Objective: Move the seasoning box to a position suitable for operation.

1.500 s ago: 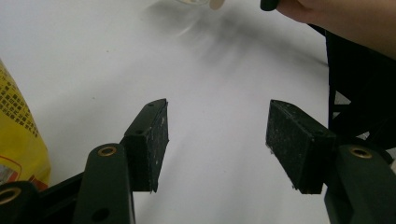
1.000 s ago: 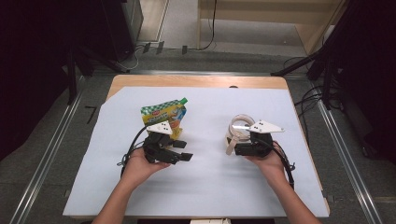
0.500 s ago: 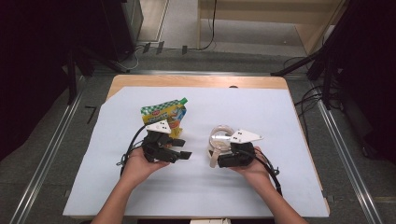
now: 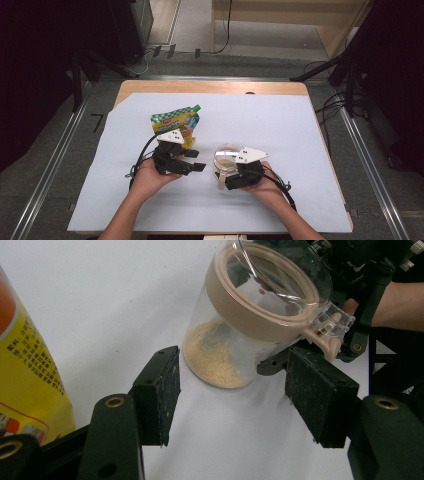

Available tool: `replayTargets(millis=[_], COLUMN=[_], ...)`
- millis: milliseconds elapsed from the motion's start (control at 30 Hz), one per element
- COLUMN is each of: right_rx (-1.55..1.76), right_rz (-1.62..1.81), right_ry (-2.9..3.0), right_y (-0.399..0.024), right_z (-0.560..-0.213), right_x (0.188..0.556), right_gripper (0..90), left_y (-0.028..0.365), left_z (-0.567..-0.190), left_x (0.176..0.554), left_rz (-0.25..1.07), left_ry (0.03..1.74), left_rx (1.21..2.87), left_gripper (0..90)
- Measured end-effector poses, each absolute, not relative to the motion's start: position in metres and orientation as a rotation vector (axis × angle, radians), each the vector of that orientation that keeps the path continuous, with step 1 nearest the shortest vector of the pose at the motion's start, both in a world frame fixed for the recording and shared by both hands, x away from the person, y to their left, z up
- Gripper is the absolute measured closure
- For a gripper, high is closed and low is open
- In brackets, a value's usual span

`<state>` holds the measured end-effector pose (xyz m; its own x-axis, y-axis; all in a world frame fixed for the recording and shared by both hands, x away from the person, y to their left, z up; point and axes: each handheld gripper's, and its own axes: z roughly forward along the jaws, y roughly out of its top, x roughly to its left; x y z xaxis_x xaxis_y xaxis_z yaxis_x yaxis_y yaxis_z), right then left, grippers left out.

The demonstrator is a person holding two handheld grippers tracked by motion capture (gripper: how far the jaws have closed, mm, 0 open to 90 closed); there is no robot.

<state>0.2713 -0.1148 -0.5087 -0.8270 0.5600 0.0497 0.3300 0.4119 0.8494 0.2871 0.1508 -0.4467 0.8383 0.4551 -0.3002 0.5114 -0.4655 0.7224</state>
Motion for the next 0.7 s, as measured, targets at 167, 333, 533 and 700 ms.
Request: replayTargets(millis=[167, 333, 533, 700], right_rx=[0.828, 0.809, 0.852, 0.911], right_rz=[1.383, 1.331, 1.338, 1.396], right_ry=[2.467, 2.483, 2.487, 2.454], right_y=[-0.118, -0.124, -0.144, -0.167], right_z=[-0.509, -0.503, -0.499, -0.487], right_x=[0.273, 0.268, 0.260, 0.252], right_gripper=[9.9, 10.9, 12.9, 27.9], left_y=[0.152, 0.151, 0.149, 0.145], left_z=[-0.446, -0.445, -0.440, -0.442], left_x=[0.287, 0.286, 0.284, 0.285], left_rz=[-0.084, -0.071, -0.075, -0.185], left_ry=[0.698, 0.692, 0.674, 0.754], left_rx=[2.133, 2.135, 2.137, 2.127], left_gripper=[41.0, 43.3, 52.9, 79.1])
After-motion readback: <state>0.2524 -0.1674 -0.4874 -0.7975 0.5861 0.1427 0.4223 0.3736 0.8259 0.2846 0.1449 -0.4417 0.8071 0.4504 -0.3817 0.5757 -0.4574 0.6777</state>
